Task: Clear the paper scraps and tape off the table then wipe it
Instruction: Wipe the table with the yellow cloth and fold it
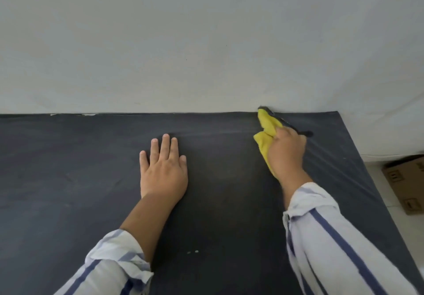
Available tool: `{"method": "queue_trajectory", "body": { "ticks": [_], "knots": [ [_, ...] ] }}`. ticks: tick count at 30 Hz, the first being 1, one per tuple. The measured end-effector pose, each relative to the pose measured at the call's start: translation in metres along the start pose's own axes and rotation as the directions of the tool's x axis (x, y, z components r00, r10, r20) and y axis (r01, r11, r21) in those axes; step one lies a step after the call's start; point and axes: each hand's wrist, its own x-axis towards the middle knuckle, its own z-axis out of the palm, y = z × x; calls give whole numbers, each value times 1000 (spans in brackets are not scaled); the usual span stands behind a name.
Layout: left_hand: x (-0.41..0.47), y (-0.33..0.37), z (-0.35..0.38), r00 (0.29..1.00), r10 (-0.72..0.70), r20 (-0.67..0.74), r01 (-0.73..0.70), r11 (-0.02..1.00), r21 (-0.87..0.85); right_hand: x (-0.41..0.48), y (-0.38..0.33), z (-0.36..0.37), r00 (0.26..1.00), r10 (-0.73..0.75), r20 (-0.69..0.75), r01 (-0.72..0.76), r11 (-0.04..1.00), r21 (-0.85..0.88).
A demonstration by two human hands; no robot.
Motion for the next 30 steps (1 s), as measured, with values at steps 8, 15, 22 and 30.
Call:
{"method": "queue_trajectory", "body": {
  "ticks": [8, 15, 22, 30],
  "knots": [
    [8, 1, 2, 1000, -7, -14, 6, 1000, -10, -34, -105, 18, 881, -471, 38, 454, 867, 205],
    [5, 28, 3, 996, -84, 8, 85, 996, -20, 25, 58, -21, 997, 83, -4, -83, 996, 33],
    [-20, 119, 27, 995, 82, 53, -79, 995, -66, -50, 24, 1, 894, -441, 76, 425, 890, 166],
    [-10, 138, 29, 997, 53, 58, -51, 998, -40, 11, 92, -30, 994, -108, -29, 107, 993, -44]
  ]
}}
